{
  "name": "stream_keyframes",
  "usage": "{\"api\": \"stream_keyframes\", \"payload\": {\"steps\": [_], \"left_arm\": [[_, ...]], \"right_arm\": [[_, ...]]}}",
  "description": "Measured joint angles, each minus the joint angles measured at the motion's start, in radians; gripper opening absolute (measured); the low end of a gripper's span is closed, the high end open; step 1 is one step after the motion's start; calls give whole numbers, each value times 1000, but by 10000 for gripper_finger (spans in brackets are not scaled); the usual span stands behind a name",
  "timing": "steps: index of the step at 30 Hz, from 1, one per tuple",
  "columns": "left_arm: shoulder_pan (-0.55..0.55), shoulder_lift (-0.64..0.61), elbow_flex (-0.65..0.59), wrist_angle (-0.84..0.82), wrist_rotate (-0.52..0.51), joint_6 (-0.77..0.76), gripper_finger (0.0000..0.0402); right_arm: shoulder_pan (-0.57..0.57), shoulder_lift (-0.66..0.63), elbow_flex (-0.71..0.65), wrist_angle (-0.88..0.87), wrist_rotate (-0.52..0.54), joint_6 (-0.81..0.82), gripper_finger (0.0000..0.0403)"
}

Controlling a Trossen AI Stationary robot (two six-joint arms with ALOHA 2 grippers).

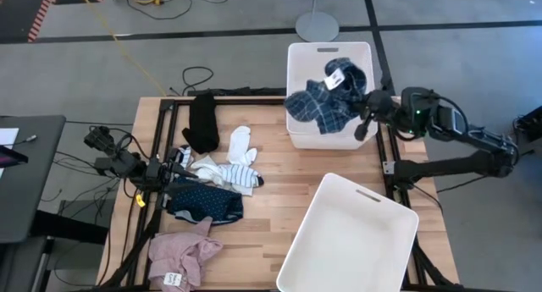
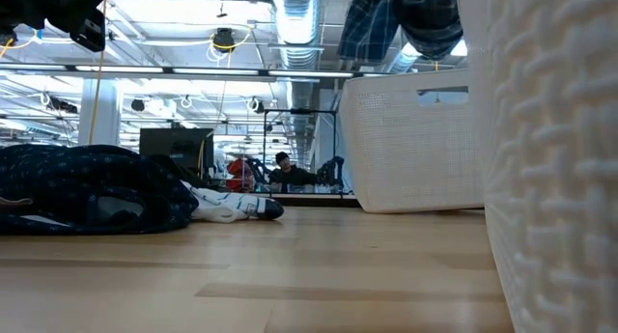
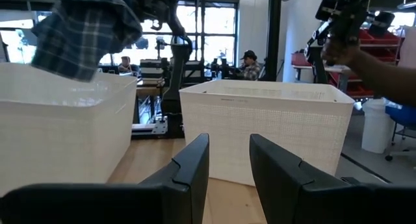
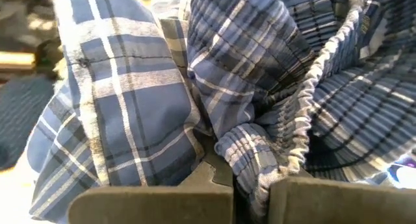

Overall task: Sort clothes
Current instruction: Put the blue checkered shorts into the bottom white laundry bin

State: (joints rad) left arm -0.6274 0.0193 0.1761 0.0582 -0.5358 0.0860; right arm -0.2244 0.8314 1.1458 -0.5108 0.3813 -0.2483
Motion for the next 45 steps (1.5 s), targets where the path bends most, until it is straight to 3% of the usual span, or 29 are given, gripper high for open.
{"api": "stream_keyframes", "payload": {"steps": [4,10,14,29,37,45], "left_arm": [[0,0,0,0,0,-11,105],[0,0,0,0,-5,-9,105],[0,0,0,0,-17,-6,105],[0,0,0,0,-45,-30,105],[0,0,0,0,-113,-59,105],[0,0,0,0,-167,-93,105]], "right_arm": [[-32,-22,-25,41,-24,-3,16],[-8,-66,-25,46,-265,39,16],[72,-89,-25,-3,-327,73,16],[511,-115,-25,-138,-336,290,16],[726,20,-25,-143,-281,346,16],[820,185,-25,-218,-250,444,16]]}}
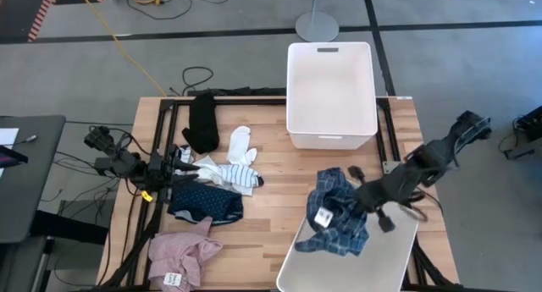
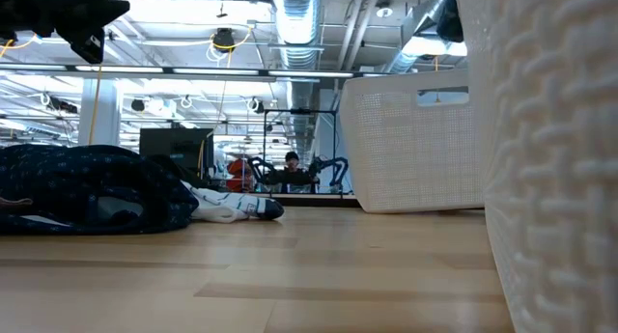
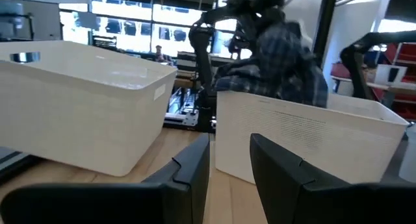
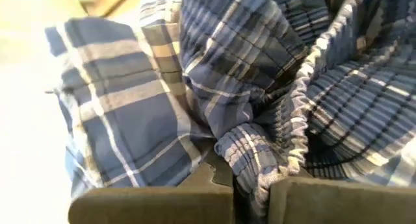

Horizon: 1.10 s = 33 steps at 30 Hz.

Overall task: Sort clothes
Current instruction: Put the blue checkered shorts into the bottom white laundry bin

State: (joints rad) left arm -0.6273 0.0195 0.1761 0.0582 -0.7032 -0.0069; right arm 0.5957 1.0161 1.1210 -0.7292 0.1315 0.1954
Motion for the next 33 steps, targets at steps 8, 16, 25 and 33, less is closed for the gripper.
{"api": "stream_keyframes", "payload": {"steps": [8,16,25,33], "left_arm": [[0,0,0,-1,-16,-17,105],[0,0,0,-11,-45,-14,105],[0,0,0,-25,-76,-9,105],[0,0,0,-25,-75,-9,105]], "right_arm": [[59,60,-59,-13,25,154,15],[70,93,-217,145,36,276,15],[57,243,-282,238,35,286,15],[7,346,-282,250,31,286,40]]}}
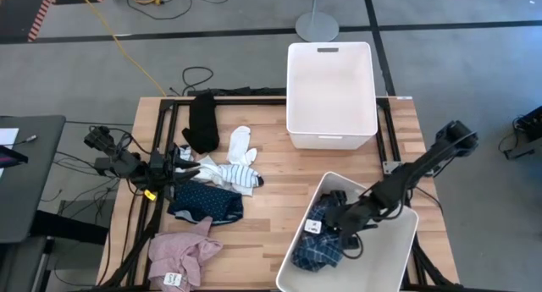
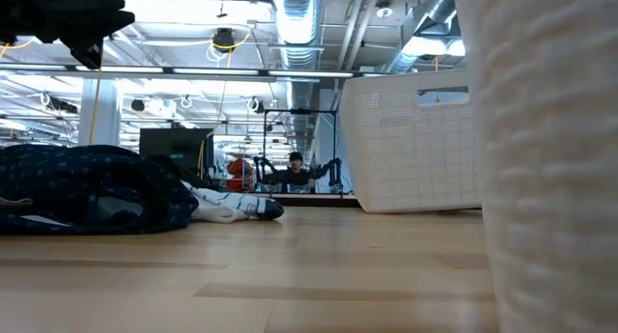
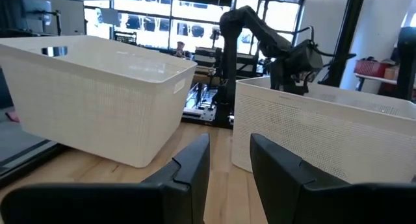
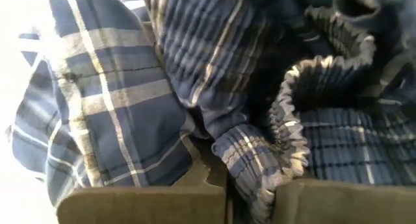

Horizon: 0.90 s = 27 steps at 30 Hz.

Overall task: Sort clothes
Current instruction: Put the blue checkered shorts into the bottom white laundry bin

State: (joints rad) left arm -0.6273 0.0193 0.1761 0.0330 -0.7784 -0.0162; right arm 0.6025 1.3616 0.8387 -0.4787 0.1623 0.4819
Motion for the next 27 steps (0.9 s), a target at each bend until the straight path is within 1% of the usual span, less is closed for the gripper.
{"api": "stream_keyframes", "payload": {"steps": [8,11,20,27], "left_arm": [[0,0,0,-23,2,-8,105],[0,0,0,-38,2,-20,105],[0,0,0,-52,3,-16,105],[0,0,0,-52,3,-8,105]], "right_arm": [[-38,33,0,0,0,23,47],[-42,31,0,10,-1,36,57],[-34,-34,-2,62,-7,42,115],[-34,-129,-2,62,-7,37,162]]}}
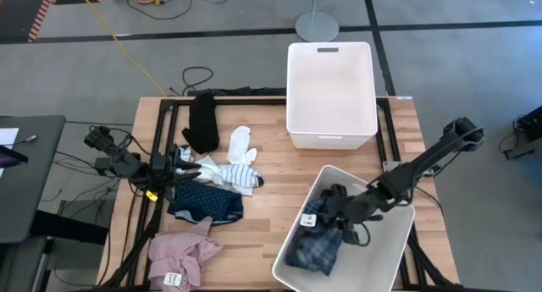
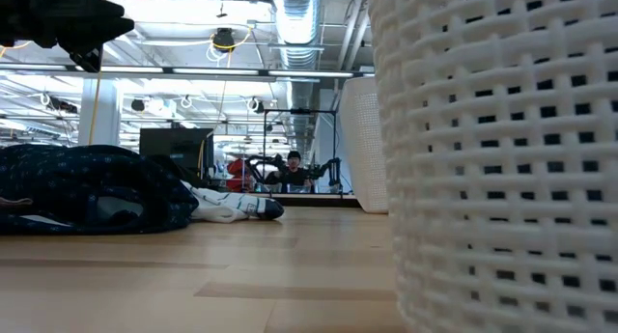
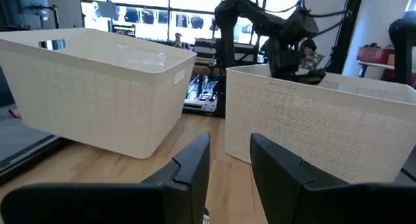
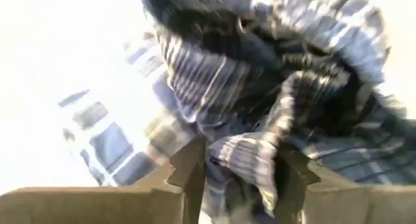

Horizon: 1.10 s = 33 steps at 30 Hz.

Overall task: Sort clothes
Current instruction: Put the blue checkered shorts into the bottom white laundry bin, then adjust the bottom white laundry bin on the table

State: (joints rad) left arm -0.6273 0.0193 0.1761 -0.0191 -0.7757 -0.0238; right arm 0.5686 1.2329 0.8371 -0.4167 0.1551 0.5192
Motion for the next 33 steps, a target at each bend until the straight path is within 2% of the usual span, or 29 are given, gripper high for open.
{"api": "stream_keyframes", "payload": {"steps": [8,21,33], "left_arm": [[0,0,0,-3,0,0,105],[0,0,0,-51,0,-8,105],[0,0,0,-51,0,-7,105]], "right_arm": [[7,-138,0,0,1,-45,189],[20,-327,1,-11,59,-108,188],[-54,-476,1,-154,141,-112,187]]}}
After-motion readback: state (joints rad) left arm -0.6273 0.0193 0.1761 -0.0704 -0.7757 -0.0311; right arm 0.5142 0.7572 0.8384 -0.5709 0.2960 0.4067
